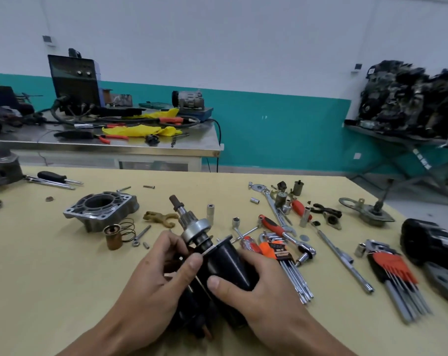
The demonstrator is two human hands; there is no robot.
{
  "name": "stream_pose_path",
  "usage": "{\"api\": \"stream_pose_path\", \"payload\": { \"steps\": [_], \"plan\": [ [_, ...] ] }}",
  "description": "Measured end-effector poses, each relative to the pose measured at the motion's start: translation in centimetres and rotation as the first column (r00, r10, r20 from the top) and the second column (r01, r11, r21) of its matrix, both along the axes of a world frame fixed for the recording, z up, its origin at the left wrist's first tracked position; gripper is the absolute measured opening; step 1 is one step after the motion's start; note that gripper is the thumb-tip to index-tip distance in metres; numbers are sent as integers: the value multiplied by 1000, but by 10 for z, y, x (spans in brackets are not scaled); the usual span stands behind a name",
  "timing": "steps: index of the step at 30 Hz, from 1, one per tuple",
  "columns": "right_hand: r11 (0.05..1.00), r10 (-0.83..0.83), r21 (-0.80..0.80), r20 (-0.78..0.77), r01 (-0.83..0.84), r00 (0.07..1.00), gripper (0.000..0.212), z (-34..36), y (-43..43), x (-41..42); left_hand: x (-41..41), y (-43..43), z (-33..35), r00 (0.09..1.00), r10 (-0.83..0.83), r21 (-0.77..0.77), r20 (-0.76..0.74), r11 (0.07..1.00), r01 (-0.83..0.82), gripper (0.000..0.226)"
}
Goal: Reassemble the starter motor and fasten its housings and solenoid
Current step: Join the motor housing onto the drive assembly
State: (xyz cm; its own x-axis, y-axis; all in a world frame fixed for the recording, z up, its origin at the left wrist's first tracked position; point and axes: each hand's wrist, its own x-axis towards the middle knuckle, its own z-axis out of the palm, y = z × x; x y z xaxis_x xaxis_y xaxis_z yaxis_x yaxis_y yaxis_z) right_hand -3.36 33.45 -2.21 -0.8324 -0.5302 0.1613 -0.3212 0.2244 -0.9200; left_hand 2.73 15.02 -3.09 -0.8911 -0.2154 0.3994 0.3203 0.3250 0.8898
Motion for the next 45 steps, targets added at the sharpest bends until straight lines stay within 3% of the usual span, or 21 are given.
{"api": "stream_pose_path", "payload": {
  "steps": [5, 11, 14, 16, 19, 20, 23, 27, 31, 35, 39, 45],
  "plan": [
    [999, -17, -41, -51, 15, 999, 41, -2, 0, 4, -1, -3, -1, 997, 14, -61, -80, 998, -18, 24],
    [989, 25, -144, 8, -24, 1000, 40, -2, -1, 4, -14, -24, -18, 987, -18, -118, -158, 993, -1, 51],
    [981, -2, -193, 17, 5, 1000, 49, -1, -2, 2, -40, -58, -45, 978, -83, -158, -190, 986, 53, 40],
    [973, -28, -229, 32, 35, 999, 55, -2, 0, -1, -73, -96, -71, 980, -101, -188, -169, 980, 68, 32],
    [958, -45, -283, 1, 43, 999, 47, -2, 5, -3, -118, -144, -94, 990, -118, -265, -72, 959, 95, 41],
    [951, -53, -305, -22, 43, 998, 44, -3, 7, -3, -131, -145, -91, 992, -110, -231, -61, 968, 93, 45],
    [902, -93, -426, -41, 67, 995, 42, -2, 6, -2, -146, -139, -67, 981, -184, -383, -57, 912, 149, 55],
    [828, -172, -550, -62, 110, 983, 40, 3, 6, 0, -155, -131, -60, 977, -204, -366, -52, 915, 172, 78],
    [822, -201, -565, -162, 76, 966, 38, 1, 7, -1, -127, -80, -31, 947, -268, -226, -180, 948, 225, 99],
    [858, -172, -510, -163, 67, 972, 50, -6, 3, 0, -94, -66, -25, 925, -369, -207, -89, 916, 345, 118],
    [922, -117, -381, -87, 75, 989, 58, -6, -2, 0, -68, -76, -33, 964, -244, -313, -105, 928, 201, 100],
    [957, -92, -286, -134, 50, 987, 69, -7, -6, 5, -58, -64, -24, 932, -313, -263, -181, 929, 260, 71]
  ]
}}
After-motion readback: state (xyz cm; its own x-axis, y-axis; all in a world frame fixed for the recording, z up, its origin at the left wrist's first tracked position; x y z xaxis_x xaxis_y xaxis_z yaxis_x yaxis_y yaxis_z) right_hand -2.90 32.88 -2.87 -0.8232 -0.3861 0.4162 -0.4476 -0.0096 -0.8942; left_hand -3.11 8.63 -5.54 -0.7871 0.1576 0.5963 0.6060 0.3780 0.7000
